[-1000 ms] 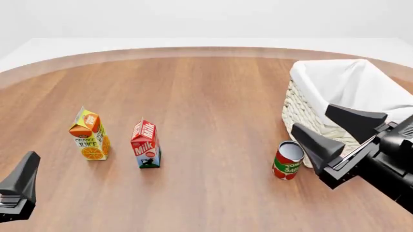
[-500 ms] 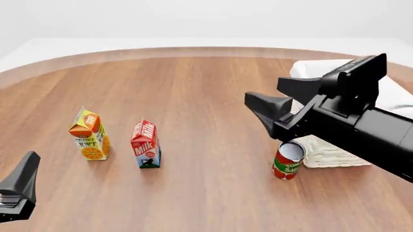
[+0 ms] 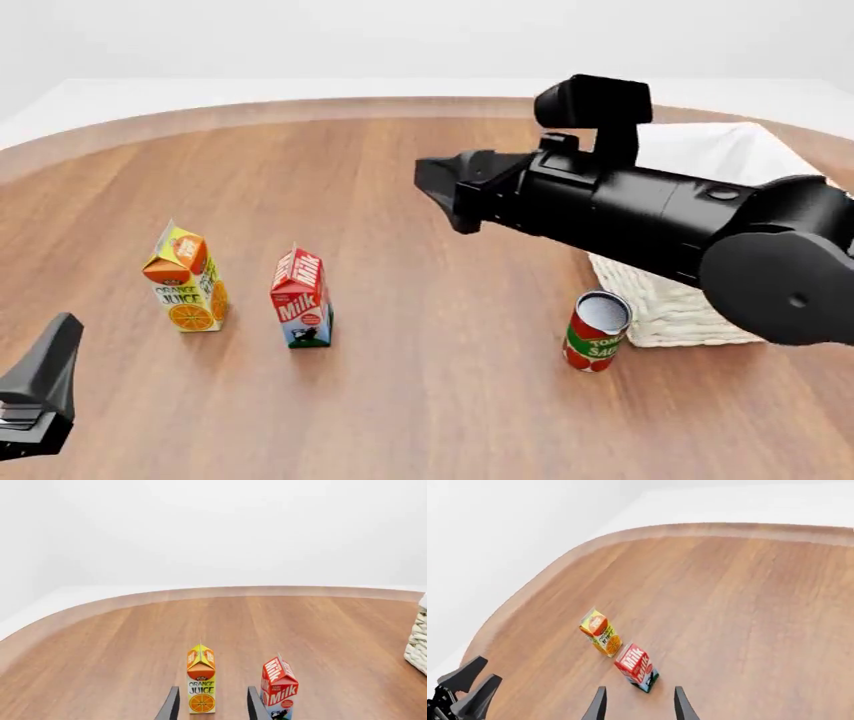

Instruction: Pick the milk and place it in the basket.

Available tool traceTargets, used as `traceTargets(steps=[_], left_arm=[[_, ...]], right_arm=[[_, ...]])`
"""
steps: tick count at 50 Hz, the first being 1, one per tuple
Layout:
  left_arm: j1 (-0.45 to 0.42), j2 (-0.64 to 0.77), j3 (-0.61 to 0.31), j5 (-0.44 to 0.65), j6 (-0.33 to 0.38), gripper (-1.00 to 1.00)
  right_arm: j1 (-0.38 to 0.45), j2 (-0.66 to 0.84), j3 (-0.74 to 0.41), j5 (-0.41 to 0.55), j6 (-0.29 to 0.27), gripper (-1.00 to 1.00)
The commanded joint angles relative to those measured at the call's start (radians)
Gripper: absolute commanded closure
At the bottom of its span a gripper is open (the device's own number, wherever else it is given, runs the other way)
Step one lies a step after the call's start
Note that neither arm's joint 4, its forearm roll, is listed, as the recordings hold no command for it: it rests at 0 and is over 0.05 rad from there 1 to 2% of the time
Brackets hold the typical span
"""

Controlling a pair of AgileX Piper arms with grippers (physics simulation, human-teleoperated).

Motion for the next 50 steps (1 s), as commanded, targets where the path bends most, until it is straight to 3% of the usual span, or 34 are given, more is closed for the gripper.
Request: traceTargets(steps=[1, 25, 35, 50], left_arm=[[0.0, 0.0, 0.0, 0.0, 0.0, -1.0], [0.0, 0.0, 0.0, 0.0, 0.0, -1.0], [0.0, 0.0, 0.0, 0.0, 0.0, -1.0], [0.0, 0.0, 0.0, 0.0, 0.0, -1.0]], right_arm=[[0.027, 0.083, -0.064, -0.011, 0.12, -1.0], [0.01, 0.187, -0.118, -0.071, 0.2, -1.0], [-0.001, 0.265, -0.13, -0.132, 0.28, -1.0], [-0.038, 0.388, -0.222, -0.122, 0.334, -1.0]])
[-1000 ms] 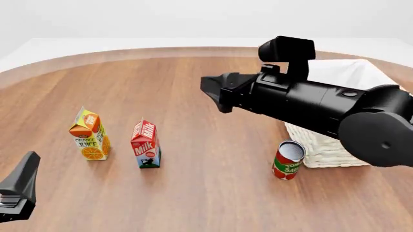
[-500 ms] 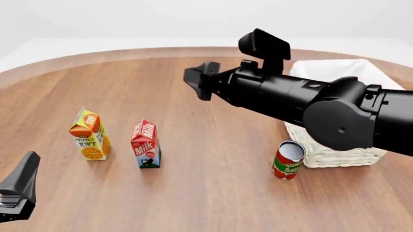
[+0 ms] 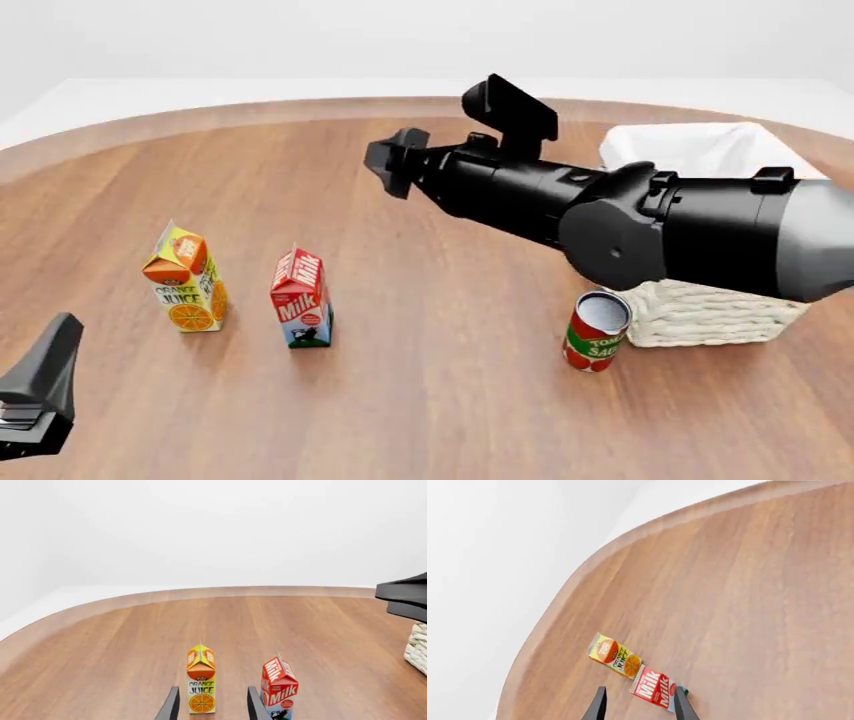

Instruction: Pick the milk and place it in the basket.

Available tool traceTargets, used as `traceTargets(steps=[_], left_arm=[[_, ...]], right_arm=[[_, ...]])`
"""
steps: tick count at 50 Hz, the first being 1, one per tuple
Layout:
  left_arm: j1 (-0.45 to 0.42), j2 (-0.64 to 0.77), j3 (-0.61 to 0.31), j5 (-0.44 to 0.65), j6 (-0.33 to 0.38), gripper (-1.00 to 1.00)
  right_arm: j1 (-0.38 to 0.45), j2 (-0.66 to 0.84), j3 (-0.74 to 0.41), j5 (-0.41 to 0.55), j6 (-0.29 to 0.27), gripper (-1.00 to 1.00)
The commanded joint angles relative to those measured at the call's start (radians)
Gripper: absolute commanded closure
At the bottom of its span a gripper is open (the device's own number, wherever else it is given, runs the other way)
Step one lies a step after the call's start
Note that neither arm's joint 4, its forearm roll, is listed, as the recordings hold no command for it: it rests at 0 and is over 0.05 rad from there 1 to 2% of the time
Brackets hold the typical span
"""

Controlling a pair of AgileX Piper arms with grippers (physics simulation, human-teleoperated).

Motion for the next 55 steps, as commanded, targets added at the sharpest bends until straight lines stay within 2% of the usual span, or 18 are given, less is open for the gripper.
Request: traceTargets(steps=[1, 20, 32, 39, 48, 55], left_arm=[[0.0, 0.0, 0.0, 0.0, 0.0, -1.0], [0.0, 0.0, 0.0, 0.0, 0.0, -1.0], [0.0, 0.0, 0.0, 0.0, 0.0, -1.0], [0.0, 0.0, 0.0, 0.0, 0.0, -1.0], [0.0, 0.0, 0.0, 0.0, 0.0, -1.0], [0.0, 0.0, 0.0, 0.0, 0.0, -1.0]], right_arm=[[-0.025, 0.08, -0.055, -0.001, 0.043, -1.0], [0.0, 0.224, -0.158, 0.036, 0.078, -1.0], [0.007, 0.283, -0.159, 0.005, 0.146, -1.0], [0.025, 0.308, -0.14, -0.028, 0.217, -1.0], [0.044, 0.333, -0.163, -0.026, 0.229, -1.0], [0.052, 0.356, -0.198, -0.004, 0.213, -1.0]])
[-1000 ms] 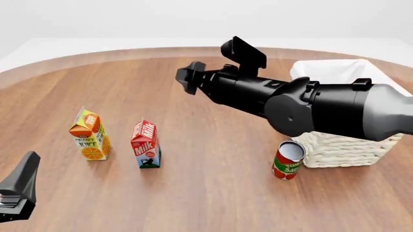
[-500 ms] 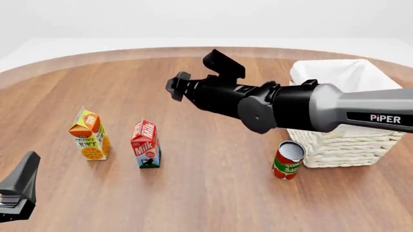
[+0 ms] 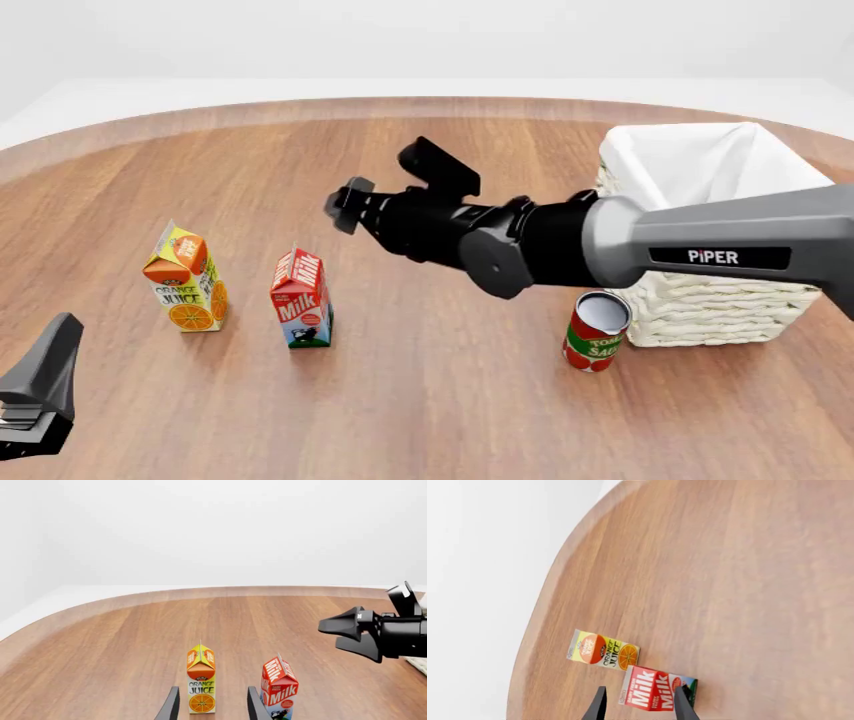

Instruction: Pick the milk and place it in the basket.

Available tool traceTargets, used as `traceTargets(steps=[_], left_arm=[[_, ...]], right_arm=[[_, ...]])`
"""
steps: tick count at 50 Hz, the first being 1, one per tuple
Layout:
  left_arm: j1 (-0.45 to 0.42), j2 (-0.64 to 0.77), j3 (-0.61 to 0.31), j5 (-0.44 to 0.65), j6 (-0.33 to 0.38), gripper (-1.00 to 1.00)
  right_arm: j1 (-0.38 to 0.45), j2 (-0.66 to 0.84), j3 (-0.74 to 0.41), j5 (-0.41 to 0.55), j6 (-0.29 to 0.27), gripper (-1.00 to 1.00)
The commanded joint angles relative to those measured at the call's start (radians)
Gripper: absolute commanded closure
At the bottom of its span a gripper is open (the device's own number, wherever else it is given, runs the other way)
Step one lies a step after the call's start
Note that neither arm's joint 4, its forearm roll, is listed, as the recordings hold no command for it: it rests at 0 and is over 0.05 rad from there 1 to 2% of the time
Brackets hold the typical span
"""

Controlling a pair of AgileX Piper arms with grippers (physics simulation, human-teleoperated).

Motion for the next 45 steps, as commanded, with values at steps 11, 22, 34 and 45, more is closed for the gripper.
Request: traceTargets(steps=[11, 22, 34, 45], left_arm=[[0.0, 0.0, 0.0, 0.0, 0.0, -1.0], [0.0, 0.0, 0.0, 0.0, 0.0, -1.0], [0.0, 0.0, 0.0, 0.0, 0.0, -1.0], [0.0, 0.0, 0.0, 0.0, 0.0, -1.0]], right_arm=[[0.019, 0.079, -0.083, 0.036, -0.005, -1.0], [0.011, 0.117, -0.115, 0.062, -0.013, -1.0], [0.036, 0.183, -0.148, 0.069, 0.021, -1.0], [0.073, 0.214, -0.157, 0.055, 0.052, -1.0]])
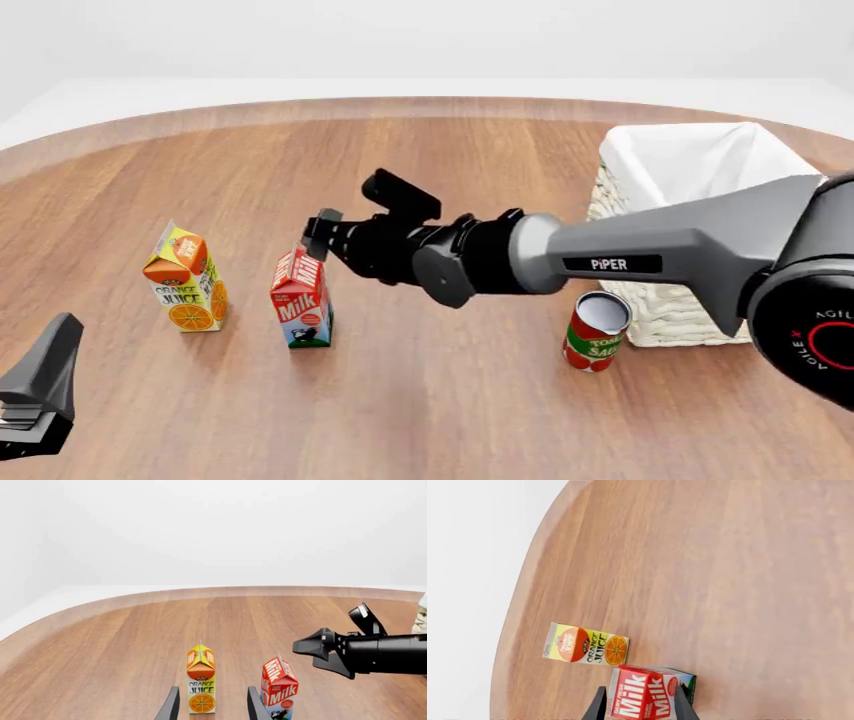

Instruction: Pick the milk and place it in the basket.

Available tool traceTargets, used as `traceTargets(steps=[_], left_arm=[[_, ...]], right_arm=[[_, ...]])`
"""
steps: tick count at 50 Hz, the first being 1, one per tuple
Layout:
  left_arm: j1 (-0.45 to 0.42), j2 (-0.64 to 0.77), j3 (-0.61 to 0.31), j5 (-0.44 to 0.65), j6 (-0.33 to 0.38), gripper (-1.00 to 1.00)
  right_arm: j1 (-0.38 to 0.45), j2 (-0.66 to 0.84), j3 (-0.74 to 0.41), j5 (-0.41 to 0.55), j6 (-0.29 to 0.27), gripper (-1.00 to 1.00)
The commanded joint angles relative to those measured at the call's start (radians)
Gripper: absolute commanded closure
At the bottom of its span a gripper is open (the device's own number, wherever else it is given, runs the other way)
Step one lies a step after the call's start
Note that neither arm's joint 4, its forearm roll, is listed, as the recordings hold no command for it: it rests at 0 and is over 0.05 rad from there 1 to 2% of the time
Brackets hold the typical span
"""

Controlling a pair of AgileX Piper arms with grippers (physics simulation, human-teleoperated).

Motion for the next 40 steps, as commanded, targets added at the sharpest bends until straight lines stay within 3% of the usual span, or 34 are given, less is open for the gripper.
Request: traceTargets(steps=[1, 40], left_arm=[[0.0, 0.0, 0.0, 0.0, 0.0, -1.0], [0.0, 0.0, 0.0, 0.0, 0.0, -1.0]], right_arm=[[0.04, 0.039, -0.012, -0.013, 0.039, -1.0], [0.083, 0.142, -0.091, -0.001, 0.061, -1.0]])
